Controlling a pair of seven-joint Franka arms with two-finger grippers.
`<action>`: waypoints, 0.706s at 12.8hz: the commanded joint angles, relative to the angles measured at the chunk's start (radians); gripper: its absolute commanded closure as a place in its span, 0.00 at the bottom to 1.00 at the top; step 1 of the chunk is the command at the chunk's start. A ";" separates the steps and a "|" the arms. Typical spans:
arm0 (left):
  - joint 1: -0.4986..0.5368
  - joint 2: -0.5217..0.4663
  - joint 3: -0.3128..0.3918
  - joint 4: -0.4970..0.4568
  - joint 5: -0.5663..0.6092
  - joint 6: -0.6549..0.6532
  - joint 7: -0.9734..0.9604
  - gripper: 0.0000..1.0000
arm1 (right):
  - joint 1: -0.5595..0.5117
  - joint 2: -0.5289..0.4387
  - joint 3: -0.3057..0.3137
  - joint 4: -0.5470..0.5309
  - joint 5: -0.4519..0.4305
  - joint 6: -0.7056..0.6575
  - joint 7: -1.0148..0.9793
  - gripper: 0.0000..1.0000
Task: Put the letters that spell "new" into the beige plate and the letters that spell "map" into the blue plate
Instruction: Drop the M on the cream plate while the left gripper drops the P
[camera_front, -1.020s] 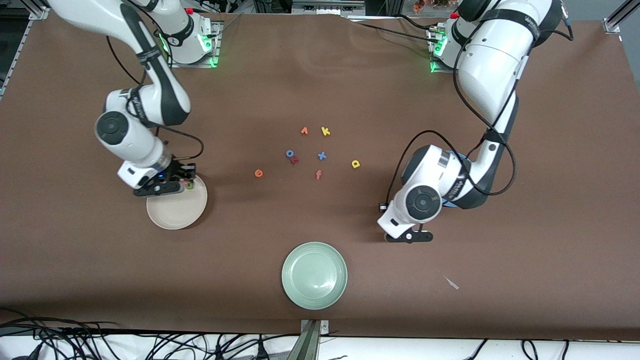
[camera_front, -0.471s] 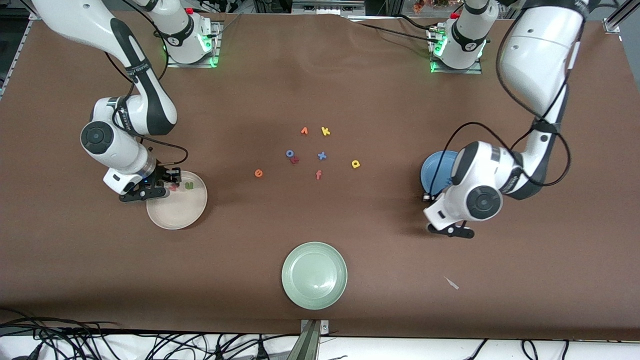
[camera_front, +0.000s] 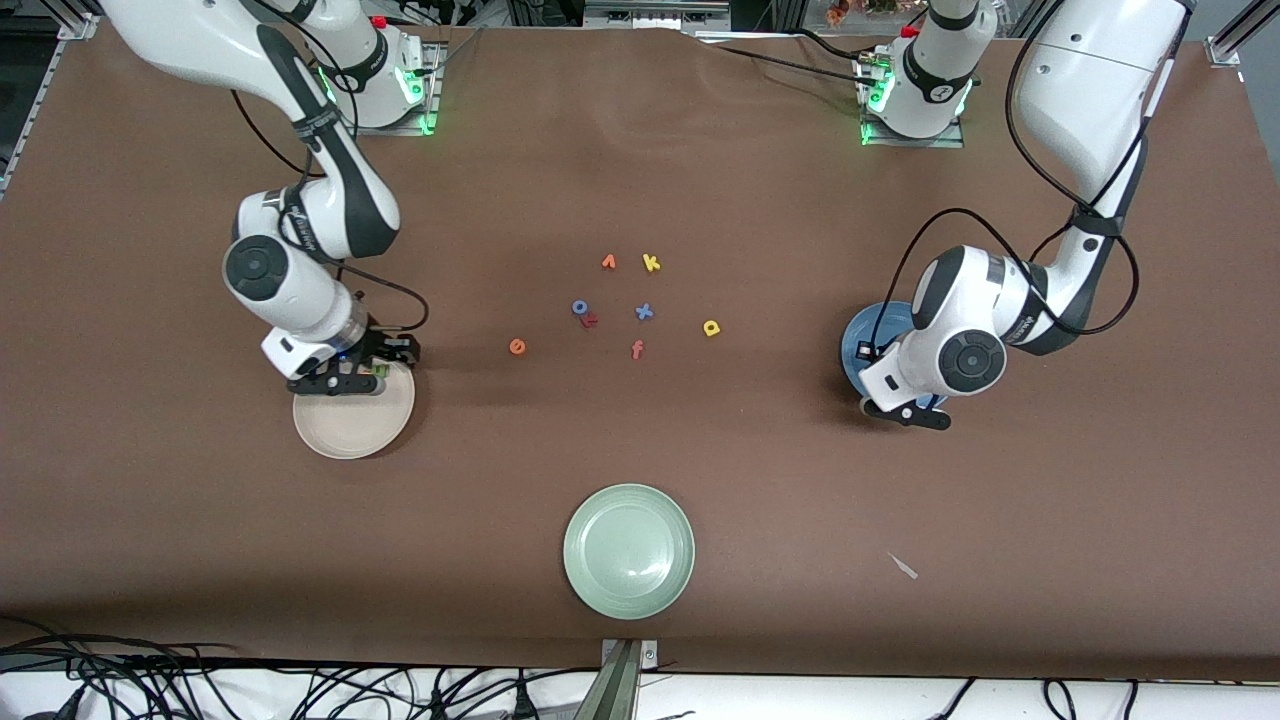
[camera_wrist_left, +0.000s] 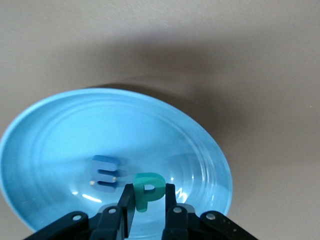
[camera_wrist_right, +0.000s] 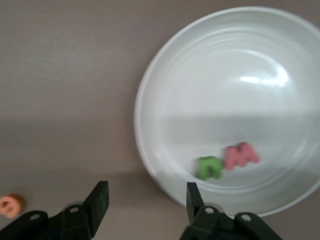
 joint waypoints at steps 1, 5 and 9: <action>-0.007 -0.033 -0.002 -0.027 0.014 0.016 -0.003 0.24 | 0.077 0.069 0.017 0.084 -0.011 -0.001 0.206 0.29; -0.013 -0.042 -0.005 0.014 0.012 -0.010 -0.003 0.00 | 0.211 0.147 0.019 0.141 -0.018 0.054 0.442 0.29; -0.034 -0.049 -0.054 0.061 0.012 -0.022 -0.006 0.00 | 0.234 0.146 0.019 0.091 -0.019 0.076 0.504 0.29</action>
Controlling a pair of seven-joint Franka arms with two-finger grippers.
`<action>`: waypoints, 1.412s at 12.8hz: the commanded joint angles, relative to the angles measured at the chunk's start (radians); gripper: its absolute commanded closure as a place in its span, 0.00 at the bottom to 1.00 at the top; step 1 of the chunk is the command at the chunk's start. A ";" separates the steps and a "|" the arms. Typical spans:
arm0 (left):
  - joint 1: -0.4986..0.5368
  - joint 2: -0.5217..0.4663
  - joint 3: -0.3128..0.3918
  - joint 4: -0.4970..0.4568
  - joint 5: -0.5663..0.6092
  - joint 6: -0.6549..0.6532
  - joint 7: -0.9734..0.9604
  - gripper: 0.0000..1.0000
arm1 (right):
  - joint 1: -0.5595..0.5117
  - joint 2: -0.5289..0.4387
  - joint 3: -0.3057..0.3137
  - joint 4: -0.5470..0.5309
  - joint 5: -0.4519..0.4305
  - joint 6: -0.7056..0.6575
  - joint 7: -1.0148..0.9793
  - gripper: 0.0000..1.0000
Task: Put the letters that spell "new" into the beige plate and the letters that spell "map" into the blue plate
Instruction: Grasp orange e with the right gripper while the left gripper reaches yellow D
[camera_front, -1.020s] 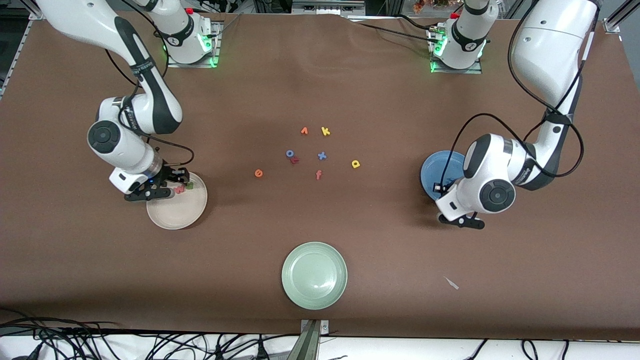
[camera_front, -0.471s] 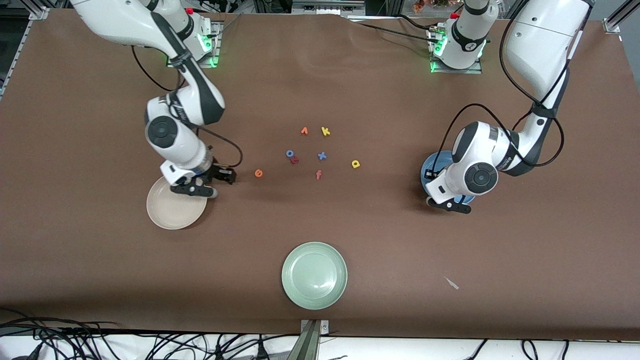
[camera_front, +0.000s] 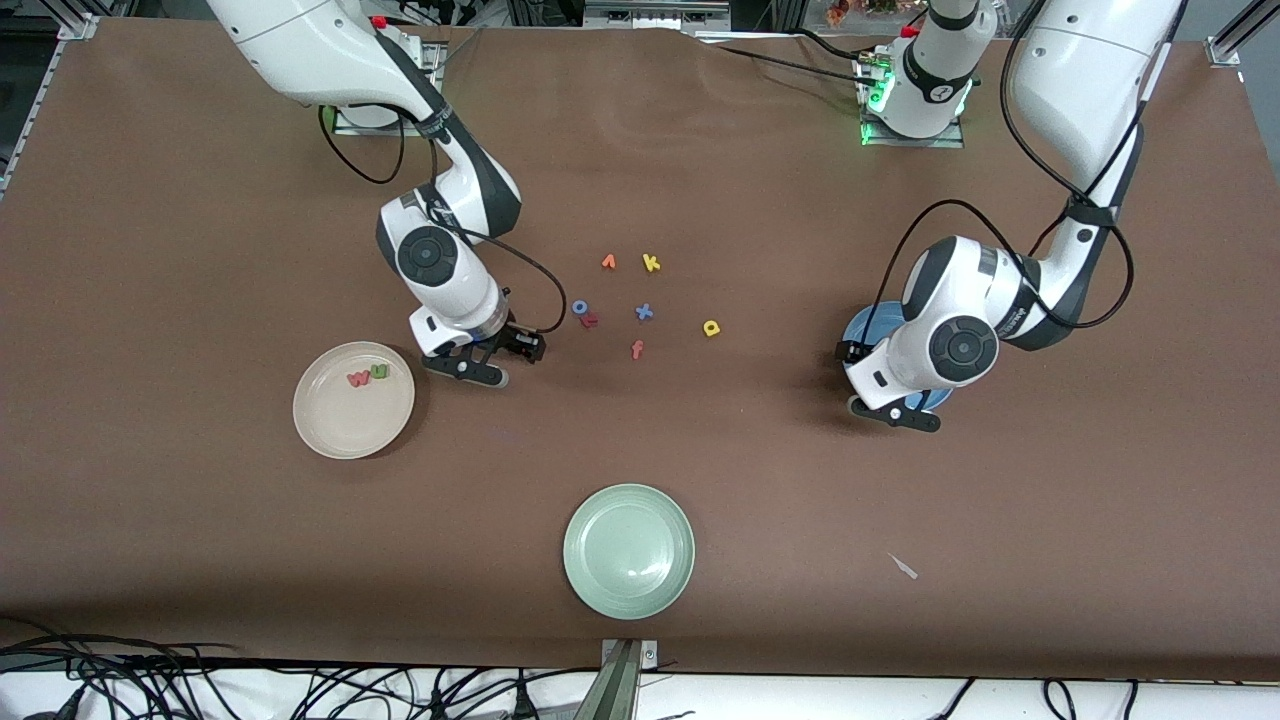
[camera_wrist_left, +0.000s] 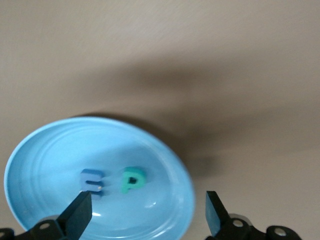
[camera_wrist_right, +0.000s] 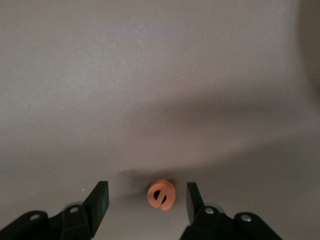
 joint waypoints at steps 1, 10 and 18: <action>-0.029 -0.010 -0.011 0.011 0.012 -0.026 -0.019 0.00 | -0.003 -0.003 -0.002 -0.041 -0.019 0.041 0.025 0.29; -0.244 0.049 -0.013 0.011 0.008 0.063 -0.335 0.00 | 0.006 -0.003 -0.004 -0.105 -0.019 0.111 0.039 0.60; -0.371 0.138 -0.016 0.015 -0.025 0.266 -0.556 0.09 | -0.021 -0.110 -0.066 -0.068 -0.017 -0.057 -0.204 0.81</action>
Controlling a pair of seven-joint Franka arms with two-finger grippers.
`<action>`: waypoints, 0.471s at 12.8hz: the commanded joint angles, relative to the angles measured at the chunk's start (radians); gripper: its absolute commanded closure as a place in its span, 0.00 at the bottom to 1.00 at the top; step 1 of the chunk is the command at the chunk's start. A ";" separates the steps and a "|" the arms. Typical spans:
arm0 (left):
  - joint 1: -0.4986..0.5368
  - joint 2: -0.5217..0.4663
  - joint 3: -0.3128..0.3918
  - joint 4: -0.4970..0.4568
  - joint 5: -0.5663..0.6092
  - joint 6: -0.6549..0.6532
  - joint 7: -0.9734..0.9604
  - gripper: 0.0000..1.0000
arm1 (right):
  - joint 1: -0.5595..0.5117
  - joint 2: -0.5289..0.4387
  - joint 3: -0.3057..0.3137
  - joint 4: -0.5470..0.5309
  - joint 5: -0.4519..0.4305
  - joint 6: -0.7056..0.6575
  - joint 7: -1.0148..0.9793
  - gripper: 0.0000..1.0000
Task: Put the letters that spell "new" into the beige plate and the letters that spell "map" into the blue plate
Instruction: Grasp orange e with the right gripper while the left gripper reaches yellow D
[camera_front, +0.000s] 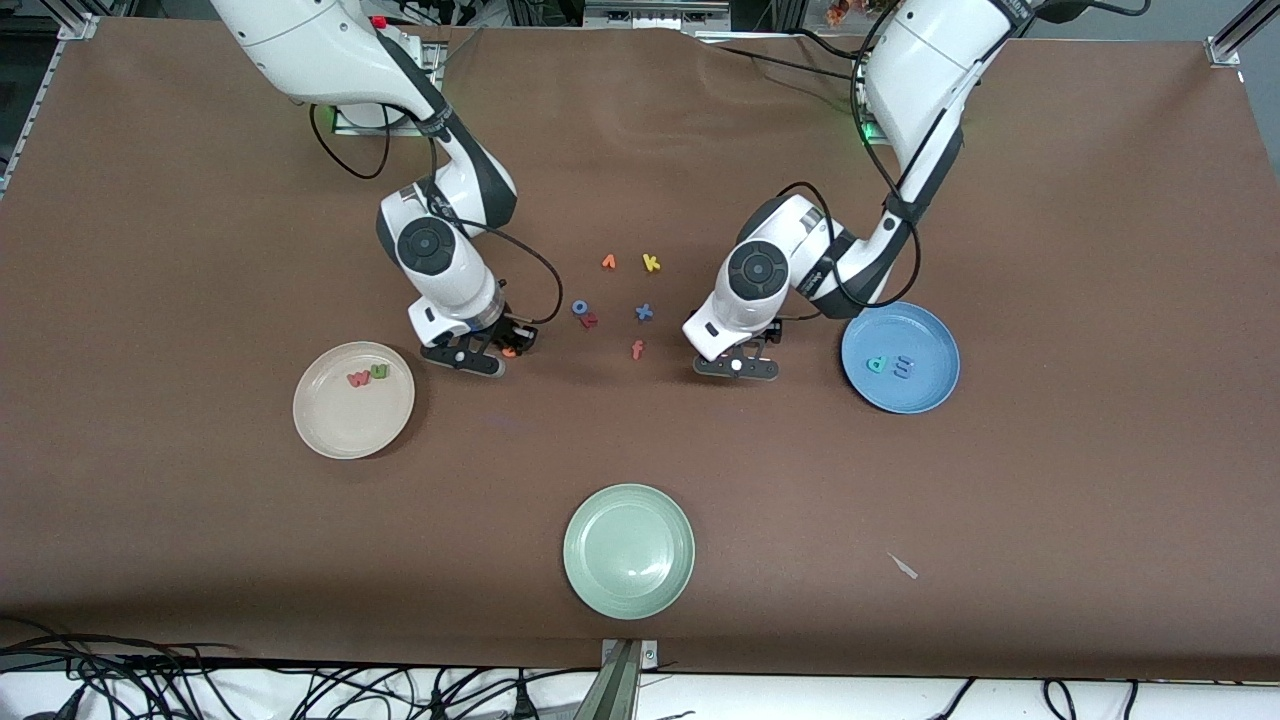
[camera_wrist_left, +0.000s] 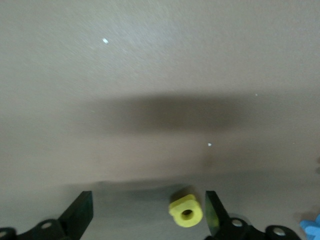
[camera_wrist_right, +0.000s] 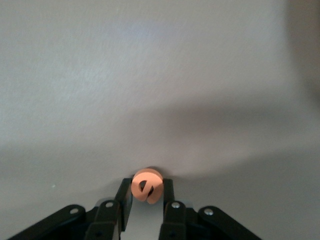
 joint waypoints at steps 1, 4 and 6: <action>-0.042 0.009 0.006 0.009 -0.017 0.008 -0.035 0.13 | -0.057 -0.101 -0.048 0.027 -0.006 -0.171 -0.221 0.81; -0.051 0.012 0.006 -0.003 -0.017 0.008 -0.036 0.16 | -0.185 -0.153 -0.097 0.041 -0.003 -0.259 -0.583 0.81; -0.054 0.012 0.006 -0.003 -0.017 0.005 -0.033 0.29 | -0.208 -0.147 -0.158 0.044 0.008 -0.251 -0.746 0.81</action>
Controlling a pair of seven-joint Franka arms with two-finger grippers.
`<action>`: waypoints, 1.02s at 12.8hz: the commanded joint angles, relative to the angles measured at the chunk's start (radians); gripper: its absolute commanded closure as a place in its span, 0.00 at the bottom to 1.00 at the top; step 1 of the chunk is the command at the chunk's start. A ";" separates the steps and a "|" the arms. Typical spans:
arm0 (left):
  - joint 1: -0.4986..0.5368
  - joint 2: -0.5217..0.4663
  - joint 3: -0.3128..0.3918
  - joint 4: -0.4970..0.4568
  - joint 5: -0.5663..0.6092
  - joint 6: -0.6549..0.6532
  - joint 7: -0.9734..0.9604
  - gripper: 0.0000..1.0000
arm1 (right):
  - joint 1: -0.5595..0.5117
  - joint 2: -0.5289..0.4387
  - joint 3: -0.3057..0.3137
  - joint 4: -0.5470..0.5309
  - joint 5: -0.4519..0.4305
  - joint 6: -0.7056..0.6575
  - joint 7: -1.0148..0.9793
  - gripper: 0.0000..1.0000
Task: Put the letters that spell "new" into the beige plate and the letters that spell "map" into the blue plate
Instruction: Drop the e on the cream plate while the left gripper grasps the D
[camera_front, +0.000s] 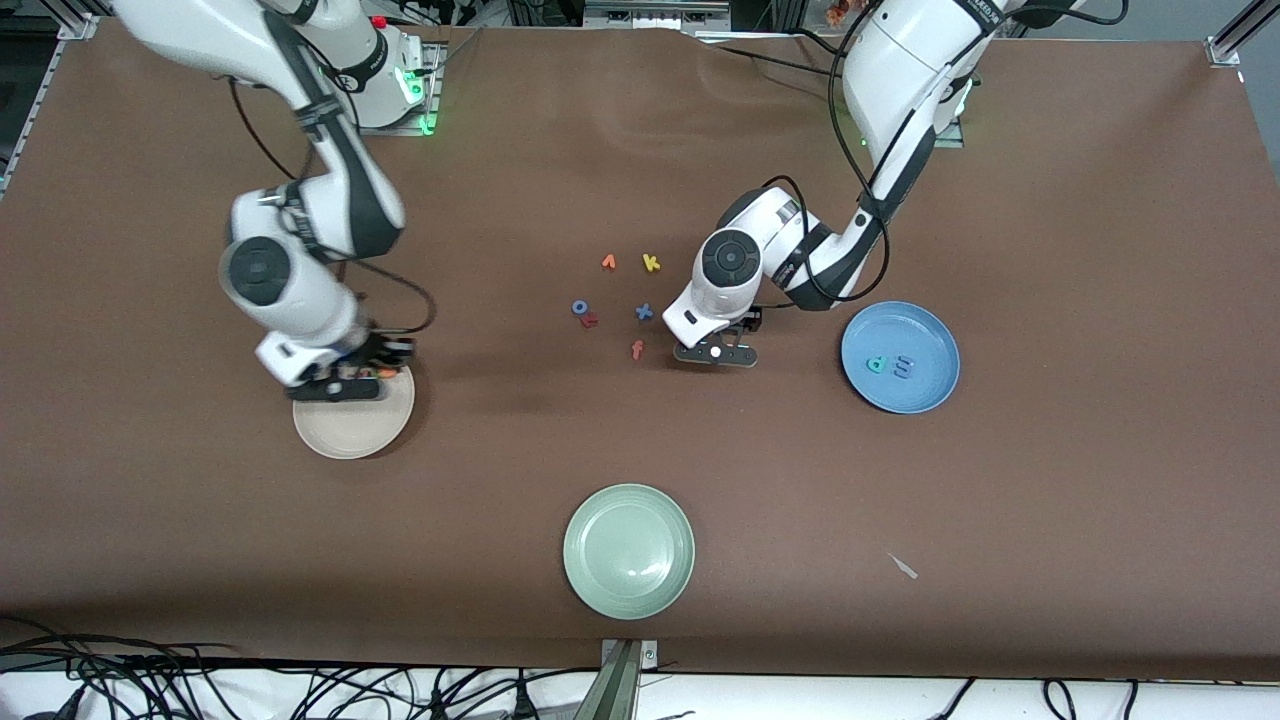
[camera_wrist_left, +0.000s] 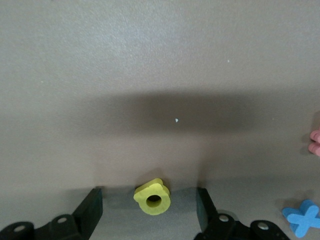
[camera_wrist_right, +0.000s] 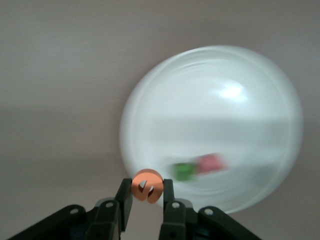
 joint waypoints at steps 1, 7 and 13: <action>-0.010 -0.006 0.007 -0.003 -0.015 0.000 0.000 0.41 | -0.025 0.003 -0.035 -0.008 0.011 0.001 -0.143 0.81; 0.002 -0.016 0.007 0.001 -0.015 -0.012 0.014 0.89 | -0.025 0.042 -0.035 0.024 0.020 0.038 -0.129 0.60; 0.097 -0.093 0.007 0.014 -0.009 -0.133 0.148 0.91 | -0.027 0.017 -0.035 0.068 0.041 0.008 -0.125 0.00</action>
